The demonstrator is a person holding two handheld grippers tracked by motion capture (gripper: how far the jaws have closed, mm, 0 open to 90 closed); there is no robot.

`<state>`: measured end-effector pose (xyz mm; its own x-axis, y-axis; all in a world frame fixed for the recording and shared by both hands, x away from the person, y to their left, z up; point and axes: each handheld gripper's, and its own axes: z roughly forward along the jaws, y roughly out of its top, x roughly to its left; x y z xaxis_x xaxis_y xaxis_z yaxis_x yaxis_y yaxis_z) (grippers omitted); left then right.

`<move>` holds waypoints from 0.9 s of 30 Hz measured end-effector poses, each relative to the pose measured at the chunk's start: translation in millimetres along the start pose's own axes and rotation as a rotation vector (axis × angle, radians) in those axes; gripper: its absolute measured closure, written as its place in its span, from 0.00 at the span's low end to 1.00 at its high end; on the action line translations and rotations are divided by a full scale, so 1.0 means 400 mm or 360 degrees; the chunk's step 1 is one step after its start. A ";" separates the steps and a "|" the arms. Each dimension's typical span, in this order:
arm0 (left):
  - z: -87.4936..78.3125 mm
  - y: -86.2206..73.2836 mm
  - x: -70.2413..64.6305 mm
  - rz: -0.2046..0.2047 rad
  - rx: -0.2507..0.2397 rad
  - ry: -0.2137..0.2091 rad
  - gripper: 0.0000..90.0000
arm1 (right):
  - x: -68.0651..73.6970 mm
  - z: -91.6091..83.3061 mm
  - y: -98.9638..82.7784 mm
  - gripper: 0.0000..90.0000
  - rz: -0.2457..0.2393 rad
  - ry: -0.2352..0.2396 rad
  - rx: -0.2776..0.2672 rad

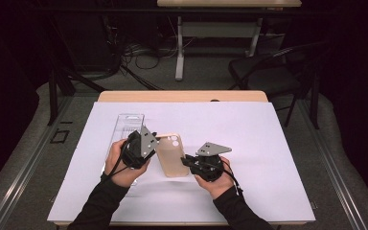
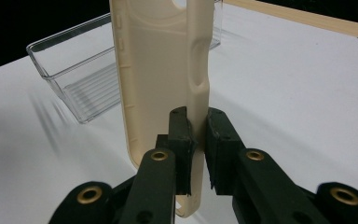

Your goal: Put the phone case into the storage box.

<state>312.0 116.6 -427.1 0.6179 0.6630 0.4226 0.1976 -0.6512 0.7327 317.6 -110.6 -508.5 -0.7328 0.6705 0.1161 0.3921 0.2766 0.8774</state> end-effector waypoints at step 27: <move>0.000 -0.001 0.002 -0.0009 -0.0003 -0.0008 0.89 | 0.000 0.003 -0.001 0.90 0.0023 0.0011 -0.0005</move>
<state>312.5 117.5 -427.2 0.6206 0.6649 0.4156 0.1998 -0.6466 0.7362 318.0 -110.0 -509.5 -0.7309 0.6696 0.1318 0.4008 0.2649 0.8770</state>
